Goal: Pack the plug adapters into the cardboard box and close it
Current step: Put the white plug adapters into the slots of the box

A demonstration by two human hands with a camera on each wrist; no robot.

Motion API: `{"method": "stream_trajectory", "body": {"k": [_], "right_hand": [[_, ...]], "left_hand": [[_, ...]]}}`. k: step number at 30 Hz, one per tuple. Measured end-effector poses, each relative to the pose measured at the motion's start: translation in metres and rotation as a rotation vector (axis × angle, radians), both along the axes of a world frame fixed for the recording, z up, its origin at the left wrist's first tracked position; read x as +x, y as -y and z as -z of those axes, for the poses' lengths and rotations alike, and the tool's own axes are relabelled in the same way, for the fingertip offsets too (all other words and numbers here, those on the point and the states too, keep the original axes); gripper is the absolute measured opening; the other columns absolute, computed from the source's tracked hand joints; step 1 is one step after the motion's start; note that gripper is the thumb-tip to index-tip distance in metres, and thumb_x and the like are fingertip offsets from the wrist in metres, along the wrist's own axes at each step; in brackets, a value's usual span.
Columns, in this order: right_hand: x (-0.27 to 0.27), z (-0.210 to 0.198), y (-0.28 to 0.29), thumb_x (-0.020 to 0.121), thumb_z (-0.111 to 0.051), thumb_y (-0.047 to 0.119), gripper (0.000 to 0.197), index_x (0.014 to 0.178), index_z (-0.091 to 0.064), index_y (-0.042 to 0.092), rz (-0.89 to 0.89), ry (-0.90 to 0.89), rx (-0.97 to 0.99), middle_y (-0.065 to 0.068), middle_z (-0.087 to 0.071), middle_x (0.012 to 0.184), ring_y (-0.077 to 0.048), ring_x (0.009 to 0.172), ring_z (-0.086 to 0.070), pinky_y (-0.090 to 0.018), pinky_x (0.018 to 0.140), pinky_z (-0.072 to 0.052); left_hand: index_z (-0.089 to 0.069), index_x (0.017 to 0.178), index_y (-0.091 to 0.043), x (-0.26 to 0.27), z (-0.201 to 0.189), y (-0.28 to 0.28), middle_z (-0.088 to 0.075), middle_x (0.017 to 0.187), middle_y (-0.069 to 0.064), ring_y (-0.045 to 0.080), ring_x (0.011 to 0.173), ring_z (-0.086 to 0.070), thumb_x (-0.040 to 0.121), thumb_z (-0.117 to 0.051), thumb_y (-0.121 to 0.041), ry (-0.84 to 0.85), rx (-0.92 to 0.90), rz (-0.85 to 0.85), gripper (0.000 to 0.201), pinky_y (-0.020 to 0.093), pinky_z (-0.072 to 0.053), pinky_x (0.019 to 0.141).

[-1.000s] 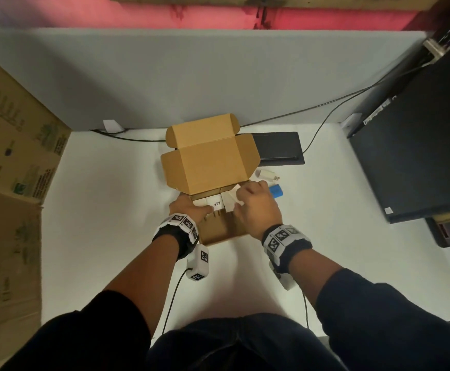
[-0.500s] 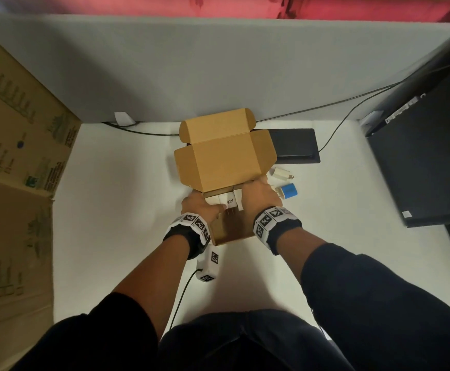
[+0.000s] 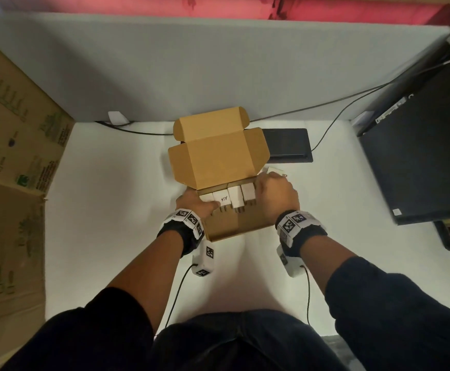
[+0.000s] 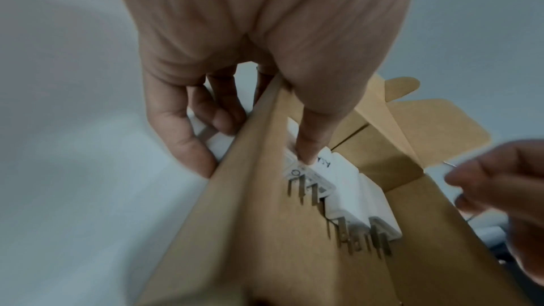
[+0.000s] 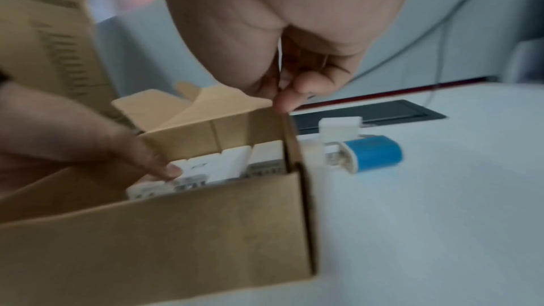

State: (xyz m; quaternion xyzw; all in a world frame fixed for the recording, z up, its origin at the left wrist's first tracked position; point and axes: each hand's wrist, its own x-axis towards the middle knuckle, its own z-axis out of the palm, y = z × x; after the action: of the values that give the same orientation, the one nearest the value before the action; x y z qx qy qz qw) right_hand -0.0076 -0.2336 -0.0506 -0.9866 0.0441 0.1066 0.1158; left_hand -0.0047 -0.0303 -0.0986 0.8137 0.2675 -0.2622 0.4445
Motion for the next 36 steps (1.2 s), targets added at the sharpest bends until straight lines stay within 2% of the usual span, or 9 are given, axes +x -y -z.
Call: {"method": "stream_trajectory", "body": {"k": [6, 10, 13, 18, 21, 23, 27, 31, 36], "right_hand": [[0.006, 0.021, 0.037, 0.089, -0.06, 0.01, 0.034, 0.119, -0.067, 0.025, -0.013, -0.129, 0.061, -0.004, -0.059, 0.133, -0.034, 0.104, -0.065, -0.045, 0.087, -0.057], [0.003, 0.03, 0.037, 0.087, -0.063, 0.015, 0.027, 0.107, -0.07, 0.032, -0.097, -0.14, 0.068, -0.005, -0.068, 0.113, -0.035, 0.092, -0.067, -0.043, 0.079, -0.058], [0.005, 0.032, 0.038, 0.092, -0.057, 0.022, 0.015, 0.103, -0.065, 0.027, -0.119, -0.121, 0.019, -0.006, -0.068, 0.1, -0.035, 0.085, -0.067, -0.043, 0.074, -0.058], [0.009, 0.039, 0.043, 0.096, -0.054, 0.027, 0.016, 0.11, -0.06, 0.021, -0.046, -0.119, 0.061, -0.009, -0.067, 0.112, -0.035, 0.094, -0.066, -0.046, 0.079, -0.058], [0.007, 0.033, 0.045, 0.096, -0.056, 0.026, 0.033, 0.127, -0.056, 0.015, 0.113, -0.077, 0.195, -0.012, -0.056, 0.127, -0.037, 0.104, -0.062, -0.049, 0.087, -0.055], [0.002, 0.029, 0.045, 0.095, -0.06, 0.02, 0.03, 0.124, -0.056, 0.013, 0.169, 0.043, 0.285, -0.012, -0.051, 0.125, -0.035, 0.099, -0.062, -0.047, 0.085, -0.055], [-0.011, 0.01, 0.023, 0.091, -0.067, 0.021, 0.02, 0.107, -0.062, 0.011, 0.079, 0.214, 0.442, -0.008, -0.061, 0.11, -0.018, 0.088, -0.058, -0.021, 0.075, -0.045], [-0.024, -0.003, -0.017, 0.085, -0.072, 0.024, 0.024, 0.103, -0.06, 0.014, -0.071, 0.06, 0.492, -0.003, -0.064, 0.089, -0.021, 0.078, -0.06, -0.032, 0.069, -0.049], [-0.034, 0.004, -0.057, 0.087, -0.067, 0.027, 0.016, 0.083, -0.053, 0.021, -0.251, -0.22, 0.233, -0.004, -0.062, 0.085, -0.026, 0.08, -0.059, -0.032, 0.068, -0.048]], "left_hand": [[-0.065, 0.115, -0.035, 0.0, -0.006, -0.001, -0.076, 0.111, -0.004, 0.022, 0.096, -0.073, 0.069, -0.082, -0.032, -0.042, -0.058, -0.042, 0.049, 0.045, -0.066, 0.086], [-0.065, 0.114, -0.034, 0.003, -0.01, -0.001, -0.075, 0.108, -0.005, 0.023, 0.094, -0.072, 0.068, -0.081, -0.034, -0.082, -0.076, -0.049, 0.049, 0.046, -0.066, 0.086], [-0.067, 0.111, -0.031, 0.005, -0.015, -0.002, -0.074, 0.104, -0.006, 0.018, 0.088, -0.07, 0.074, -0.081, -0.026, -0.106, -0.112, -0.065, 0.041, 0.04, -0.066, 0.076], [-0.063, 0.118, -0.024, 0.004, -0.022, -0.005, -0.066, 0.103, -0.006, 0.013, 0.084, -0.062, 0.085, -0.069, -0.006, -0.142, -0.202, -0.096, 0.038, 0.033, -0.06, 0.06], [-0.061, 0.126, -0.025, 0.002, -0.025, -0.009, -0.064, 0.112, -0.005, 0.018, 0.096, -0.061, 0.086, -0.067, -0.003, -0.154, -0.245, -0.099, 0.047, 0.04, -0.065, 0.063], [-0.061, 0.128, -0.025, 0.001, -0.026, -0.011, -0.063, 0.113, -0.006, 0.021, 0.103, -0.06, 0.086, -0.069, -0.005, -0.151, -0.257, -0.094, 0.047, 0.044, -0.066, 0.066], [-0.063, 0.127, -0.022, -0.002, -0.03, -0.012, -0.063, 0.108, -0.008, 0.022, 0.108, -0.058, 0.089, -0.073, -0.008, -0.154, -0.282, -0.108, 0.042, 0.051, -0.066, 0.076], [-0.064, 0.128, -0.023, -0.005, -0.032, -0.014, -0.061, 0.107, -0.009, 0.022, 0.112, -0.055, 0.09, -0.069, -0.006, -0.143, -0.318, -0.138, 0.042, 0.054, -0.066, 0.082], [-0.065, 0.123, -0.023, -0.009, -0.027, -0.017, -0.063, 0.107, -0.007, 0.022, 0.106, -0.061, 0.088, -0.069, -0.006, -0.117, -0.357, -0.164, 0.04, 0.06, -0.064, 0.087]]}}
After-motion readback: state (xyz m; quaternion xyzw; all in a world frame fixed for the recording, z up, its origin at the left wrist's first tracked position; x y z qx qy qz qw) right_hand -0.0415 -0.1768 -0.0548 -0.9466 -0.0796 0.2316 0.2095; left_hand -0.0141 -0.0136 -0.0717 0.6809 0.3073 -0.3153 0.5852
